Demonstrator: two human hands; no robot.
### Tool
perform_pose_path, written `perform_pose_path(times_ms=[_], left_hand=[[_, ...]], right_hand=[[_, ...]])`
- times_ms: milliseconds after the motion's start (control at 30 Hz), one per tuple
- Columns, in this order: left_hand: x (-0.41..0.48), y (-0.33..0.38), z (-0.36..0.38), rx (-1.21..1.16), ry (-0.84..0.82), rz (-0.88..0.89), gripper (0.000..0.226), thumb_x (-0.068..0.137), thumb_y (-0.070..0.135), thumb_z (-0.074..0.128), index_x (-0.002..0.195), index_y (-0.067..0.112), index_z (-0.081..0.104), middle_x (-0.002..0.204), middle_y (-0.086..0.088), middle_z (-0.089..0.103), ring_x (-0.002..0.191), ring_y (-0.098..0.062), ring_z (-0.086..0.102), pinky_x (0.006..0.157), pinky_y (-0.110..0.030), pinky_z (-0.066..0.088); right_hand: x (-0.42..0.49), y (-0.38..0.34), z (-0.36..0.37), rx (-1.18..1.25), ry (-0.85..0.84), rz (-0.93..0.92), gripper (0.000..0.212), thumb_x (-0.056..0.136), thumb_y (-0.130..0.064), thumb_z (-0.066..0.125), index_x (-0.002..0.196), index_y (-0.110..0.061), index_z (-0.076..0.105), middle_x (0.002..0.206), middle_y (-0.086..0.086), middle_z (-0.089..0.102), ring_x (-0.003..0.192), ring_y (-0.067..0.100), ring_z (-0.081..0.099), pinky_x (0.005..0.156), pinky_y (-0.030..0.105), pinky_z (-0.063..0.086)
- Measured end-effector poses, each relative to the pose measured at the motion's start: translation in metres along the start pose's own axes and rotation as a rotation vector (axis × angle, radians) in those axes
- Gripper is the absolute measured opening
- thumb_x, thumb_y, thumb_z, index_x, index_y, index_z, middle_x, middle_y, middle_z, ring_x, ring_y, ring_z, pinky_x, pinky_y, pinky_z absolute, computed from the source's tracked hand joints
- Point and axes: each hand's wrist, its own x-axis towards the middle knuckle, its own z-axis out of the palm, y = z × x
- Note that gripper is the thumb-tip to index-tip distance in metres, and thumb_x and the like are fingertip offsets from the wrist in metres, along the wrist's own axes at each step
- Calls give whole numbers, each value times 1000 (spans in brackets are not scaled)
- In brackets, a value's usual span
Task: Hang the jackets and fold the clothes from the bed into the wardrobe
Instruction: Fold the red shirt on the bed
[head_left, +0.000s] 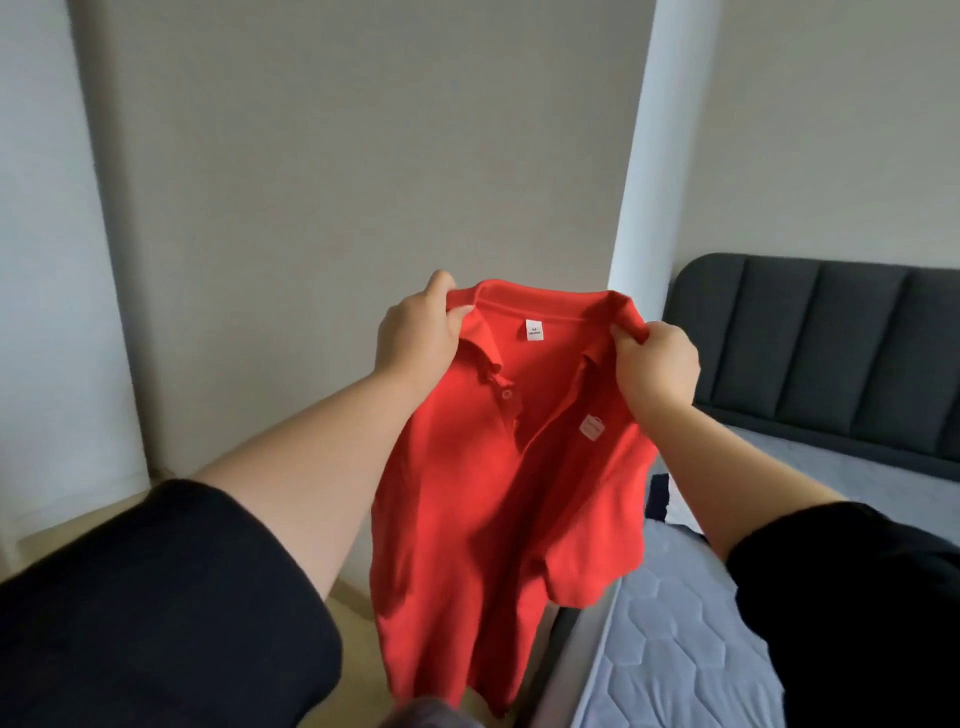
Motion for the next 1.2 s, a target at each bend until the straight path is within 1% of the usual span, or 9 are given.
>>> perform_pose_path(times_ms=[300,433,533,633,767,867,1000,1100,1200], left_hand=[[41,116,-28,60,55,282,27,96,32,51,102,6,53,84,-18,65,72,-42,61,56,-35,31],[49,161,-33,66,107,399,31,95,32,55,98,2,57,80,-21,65,66,-42,61,54,-37,33],[34,180,-20,30,78,482,34,93,33,58,96,-1,60,76,-23,65,63,-44,61,53,-36,32],[4,186,15,1,-68,352,39,95,41,53,96,2,57,81,-22,66,72,-42,61,57,-36,29],[-58,175,83,-85,-288,127,36,94,44,52,81,11,46,80,-16,63,75,-37,58,58,-33,31],[-111,155,136,-84,-471,40,28,94,39,53,86,13,46,87,-13,64,81,-36,59,61,-33,34],[-164,130,191,10,-694,34,16,95,27,53,98,12,52,100,-9,63,92,-32,59,65,-33,36],[-190,108,226,146,-837,39,20,92,31,57,99,13,60,106,-8,59,103,-29,54,77,-36,43],[-208,89,259,152,-940,-104,23,92,29,60,99,8,62,109,-12,61,105,-32,55,84,-37,45]], right_hand=[[35,-15,-149,-85,254,-70,39,86,-48,57,69,-13,55,60,-2,48,66,27,47,58,31,30],[46,-12,-203,-166,359,-107,45,85,-49,58,63,-12,44,59,-1,44,67,28,44,60,32,28],[45,13,-228,-258,400,-135,42,84,-49,58,66,-13,47,68,8,57,72,35,53,61,33,30],[33,55,-230,-383,283,-120,43,86,-51,57,68,-13,51,71,11,59,78,37,60,60,33,33],[-1,135,-208,-469,27,9,43,85,-55,58,68,-16,54,71,8,60,78,34,60,60,32,36],[-23,199,-182,-534,-197,78,36,88,-50,58,86,-14,66,89,14,68,88,36,62,64,33,38],[-46,261,-143,-723,-410,98,30,92,-40,52,105,-14,61,106,16,63,97,37,59,78,36,47],[-57,291,-115,-781,-473,106,18,91,-24,56,98,-10,65,103,16,64,96,35,59,68,28,36],[-63,316,-88,-752,-485,231,10,86,-18,57,81,-11,64,95,16,65,92,36,60,68,31,39]])
